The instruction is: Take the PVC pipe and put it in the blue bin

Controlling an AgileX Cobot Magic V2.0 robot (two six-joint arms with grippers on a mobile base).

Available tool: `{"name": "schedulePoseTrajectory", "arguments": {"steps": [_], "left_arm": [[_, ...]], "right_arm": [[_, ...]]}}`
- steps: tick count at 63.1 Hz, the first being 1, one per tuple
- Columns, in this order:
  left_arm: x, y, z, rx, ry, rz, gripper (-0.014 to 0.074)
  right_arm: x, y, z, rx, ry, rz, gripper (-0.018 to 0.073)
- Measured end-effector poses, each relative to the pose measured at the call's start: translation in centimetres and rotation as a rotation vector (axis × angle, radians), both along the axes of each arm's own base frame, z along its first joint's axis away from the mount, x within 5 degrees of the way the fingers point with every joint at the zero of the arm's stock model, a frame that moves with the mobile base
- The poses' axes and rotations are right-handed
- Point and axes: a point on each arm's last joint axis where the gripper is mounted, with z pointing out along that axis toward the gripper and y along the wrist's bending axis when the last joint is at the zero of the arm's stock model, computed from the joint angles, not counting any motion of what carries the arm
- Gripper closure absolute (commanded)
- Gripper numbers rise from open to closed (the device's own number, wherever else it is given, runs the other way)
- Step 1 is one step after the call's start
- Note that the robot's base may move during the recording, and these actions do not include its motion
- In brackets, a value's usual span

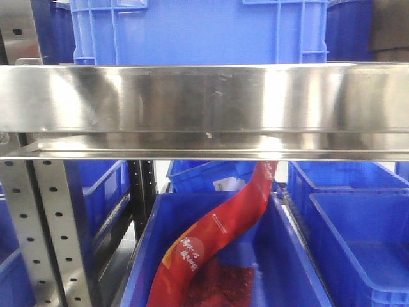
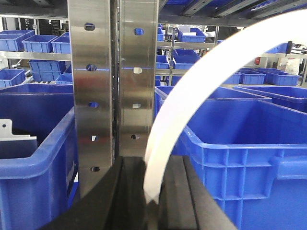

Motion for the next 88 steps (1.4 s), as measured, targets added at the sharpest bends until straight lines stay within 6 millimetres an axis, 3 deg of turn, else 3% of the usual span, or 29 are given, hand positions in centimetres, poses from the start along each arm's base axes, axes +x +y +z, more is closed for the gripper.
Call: {"name": "schedulePoseTrajectory", "arguments": {"steps": [88], "left_arm": [[0.00,0.00,-0.02,0.000,0.002,0.000,0.0707]], "right_arm": [[0.00,0.01,0.17,0.001,-0.019,0.001,0.0727]]}}
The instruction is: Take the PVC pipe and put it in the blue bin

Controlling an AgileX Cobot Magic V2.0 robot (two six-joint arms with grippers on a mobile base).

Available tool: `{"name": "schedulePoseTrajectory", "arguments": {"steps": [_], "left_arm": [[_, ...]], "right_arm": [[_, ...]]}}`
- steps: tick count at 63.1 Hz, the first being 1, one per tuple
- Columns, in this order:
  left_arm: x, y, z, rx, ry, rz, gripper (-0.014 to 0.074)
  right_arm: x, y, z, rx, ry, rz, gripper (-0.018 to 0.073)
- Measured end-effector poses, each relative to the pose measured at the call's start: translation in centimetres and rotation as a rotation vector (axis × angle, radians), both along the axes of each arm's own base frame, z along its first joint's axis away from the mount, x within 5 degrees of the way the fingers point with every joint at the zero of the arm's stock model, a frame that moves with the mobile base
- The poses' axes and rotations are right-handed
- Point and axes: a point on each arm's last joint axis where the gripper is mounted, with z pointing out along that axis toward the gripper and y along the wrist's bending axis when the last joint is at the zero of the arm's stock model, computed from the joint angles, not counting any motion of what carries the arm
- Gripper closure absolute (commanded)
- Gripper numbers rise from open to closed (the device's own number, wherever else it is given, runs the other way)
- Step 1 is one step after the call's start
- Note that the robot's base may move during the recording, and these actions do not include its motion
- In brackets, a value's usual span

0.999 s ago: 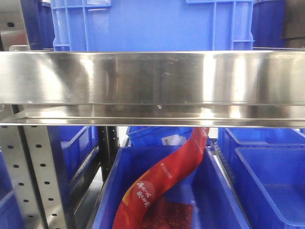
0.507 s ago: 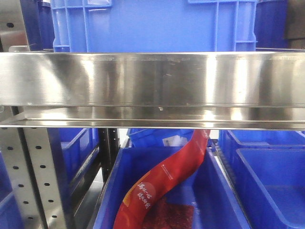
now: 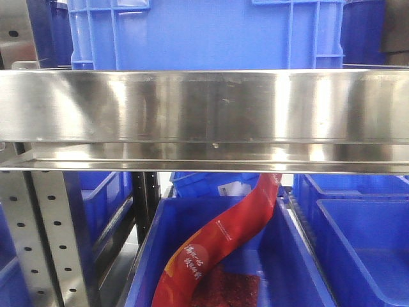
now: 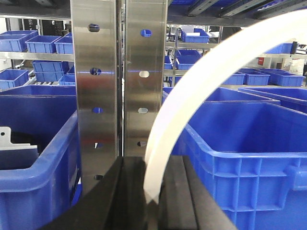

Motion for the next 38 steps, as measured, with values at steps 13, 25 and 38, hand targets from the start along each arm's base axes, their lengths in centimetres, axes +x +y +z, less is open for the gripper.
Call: {"name": "schedulePoseTrajectory", "arguments": {"steps": [13,25,38], "left_arm": [[1.1,-0.3,0.6,-0.002,0.020,-0.011,0.0707],[3.6,-2.6,3.6,0.018,0.011,-0.133,0.0707],[8.5,-7.4,5.6,0.045,0.048,-0.279,0.0707]], "right_arm": [[0.5,0.3,1.0,0.001,-0.069,0.022,0.0727],[2.3,1.9,3.7,0.000,-0.117,0.115,0.0727],[6.7,5.3,4.9,-0.006,-0.068,0.242,0.0727]]}}
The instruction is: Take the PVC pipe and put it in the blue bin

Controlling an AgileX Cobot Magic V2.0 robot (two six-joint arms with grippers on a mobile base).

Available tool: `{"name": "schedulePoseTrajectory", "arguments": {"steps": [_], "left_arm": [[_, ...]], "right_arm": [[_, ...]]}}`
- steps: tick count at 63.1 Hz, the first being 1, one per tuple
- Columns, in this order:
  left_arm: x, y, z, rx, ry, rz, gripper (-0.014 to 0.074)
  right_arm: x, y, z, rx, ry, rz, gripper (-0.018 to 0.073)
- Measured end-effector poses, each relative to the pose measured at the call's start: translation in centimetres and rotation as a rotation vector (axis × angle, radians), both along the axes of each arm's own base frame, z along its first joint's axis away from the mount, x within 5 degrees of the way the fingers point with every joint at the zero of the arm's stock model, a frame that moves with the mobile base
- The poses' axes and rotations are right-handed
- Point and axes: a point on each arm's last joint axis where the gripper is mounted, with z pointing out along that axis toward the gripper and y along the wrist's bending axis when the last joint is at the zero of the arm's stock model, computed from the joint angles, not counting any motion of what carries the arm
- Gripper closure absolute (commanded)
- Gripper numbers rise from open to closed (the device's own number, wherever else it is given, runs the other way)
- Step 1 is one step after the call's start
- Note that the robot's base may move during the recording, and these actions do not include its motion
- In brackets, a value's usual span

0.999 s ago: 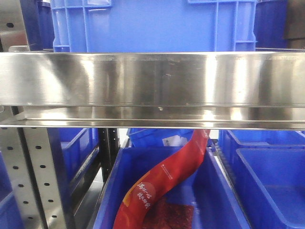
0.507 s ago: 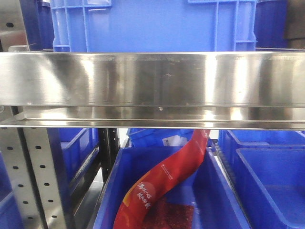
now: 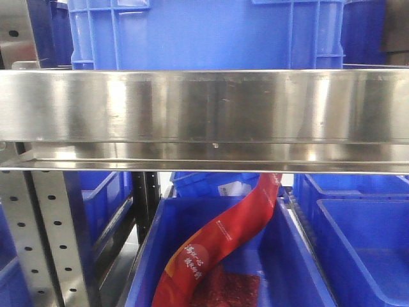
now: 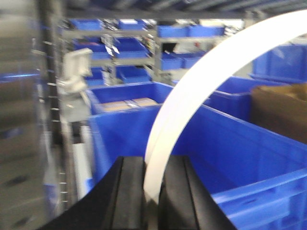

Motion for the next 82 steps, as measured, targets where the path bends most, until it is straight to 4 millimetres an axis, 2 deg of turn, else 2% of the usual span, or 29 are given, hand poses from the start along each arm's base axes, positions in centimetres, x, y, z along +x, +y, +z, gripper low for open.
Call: {"name": "schedulePoseTrajectory", "arguments": {"steps": [7,13,22,30,38,43,47,54,57,62,66,71,82], "left_arm": [[2.8,-2.6,0.7,0.004,0.006,-0.048,0.0707],[5.2,-4.5,1.6,-0.004,-0.011,-0.071,0.0707],[8.7,-6.7,2.2,-0.009,-0.022,-0.078,0.0707],[11.5,-8.3,1.1,0.004,0.003,-0.080,0.0707],[13.3,-9.3,-0.8,0.027,0.048,-0.081,0.0707],[14.0,-9.7,-1.7,0.039,0.071,-0.081,0.0707],[14.2,-9.9,-2.1,0.045,0.082,-0.080,0.0701],[14.4,-9.9,-2.3,0.047,0.086,-0.080,0.0584],[14.4,-10.0,-2.3,0.048,0.088,-0.080,0.0498],[14.4,-10.0,-2.4,0.048,0.089,-0.079,0.0349],[14.4,-9.9,-2.4,0.051,0.095,-0.078,0.0251],[14.4,-9.9,-2.5,0.056,0.105,-0.075,0.0183],[14.4,-9.9,-2.7,0.064,0.121,-0.071,0.0164]], "right_arm": [[2.4,2.1,-0.2,-0.002,0.005,0.057,0.0727],[4.3,3.9,0.2,0.021,-0.063,0.103,0.0727],[7.1,5.6,0.1,0.034,-0.105,0.122,0.0727],[9.5,6.7,-1.6,0.016,-0.062,0.124,0.0727],[10.6,7.1,-2.9,-0.001,-0.016,0.123,0.0711],[10.9,7.2,-3.4,0.003,0.025,0.118,0.0651],[11.0,7.2,-3.6,0.008,0.056,0.113,0.0554],[11.0,7.1,-4.0,0.009,0.101,0.108,0.0358],[11.0,7.1,-4.0,0.013,0.105,0.107,0.0283],[11.0,7.1,-4.1,0.014,0.108,0.107,0.0211],[11.0,7.1,-4.1,0.014,0.108,0.107,0.0184],[11.0,7.1,-4.1,0.015,0.111,0.106,0.0188],[11.0,7.1,-4.0,0.016,0.109,0.106,0.0188]]}}
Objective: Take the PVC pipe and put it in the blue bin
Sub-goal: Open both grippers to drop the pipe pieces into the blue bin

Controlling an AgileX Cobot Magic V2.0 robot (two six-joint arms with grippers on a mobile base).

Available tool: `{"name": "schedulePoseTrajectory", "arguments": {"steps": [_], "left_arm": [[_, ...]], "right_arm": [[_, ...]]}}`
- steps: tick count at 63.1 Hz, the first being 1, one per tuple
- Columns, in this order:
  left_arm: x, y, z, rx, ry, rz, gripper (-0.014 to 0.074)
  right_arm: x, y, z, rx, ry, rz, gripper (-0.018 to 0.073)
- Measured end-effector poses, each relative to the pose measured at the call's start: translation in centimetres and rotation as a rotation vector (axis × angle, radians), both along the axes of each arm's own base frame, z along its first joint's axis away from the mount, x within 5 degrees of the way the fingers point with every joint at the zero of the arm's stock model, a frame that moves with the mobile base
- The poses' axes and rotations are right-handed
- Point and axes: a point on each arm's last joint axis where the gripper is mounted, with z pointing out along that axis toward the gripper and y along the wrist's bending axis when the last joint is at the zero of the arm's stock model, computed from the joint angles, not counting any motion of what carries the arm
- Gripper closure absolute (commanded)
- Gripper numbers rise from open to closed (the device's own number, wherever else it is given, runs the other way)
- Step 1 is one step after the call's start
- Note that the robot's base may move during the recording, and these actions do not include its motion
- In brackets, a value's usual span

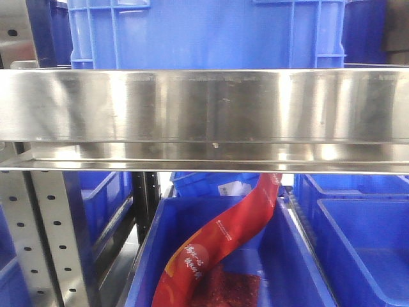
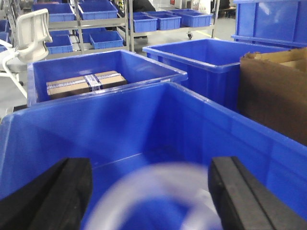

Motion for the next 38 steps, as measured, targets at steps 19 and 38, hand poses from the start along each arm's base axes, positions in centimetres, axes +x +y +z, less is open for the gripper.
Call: {"name": "schedulePoseTrajectory", "arguments": {"steps": [19,38], "left_arm": [[-0.7,0.4,0.8,-0.007,-0.013,0.002,0.0274],[-4.3,2.7,4.5,-0.020,-0.033,0.027,0.0707]], "right_arm": [[-1.1,-0.5,2.5,0.032,-0.068,0.000,0.0213],[-2.0,-0.9,3.8,-0.002,0.009,-0.003,0.0727]]}}
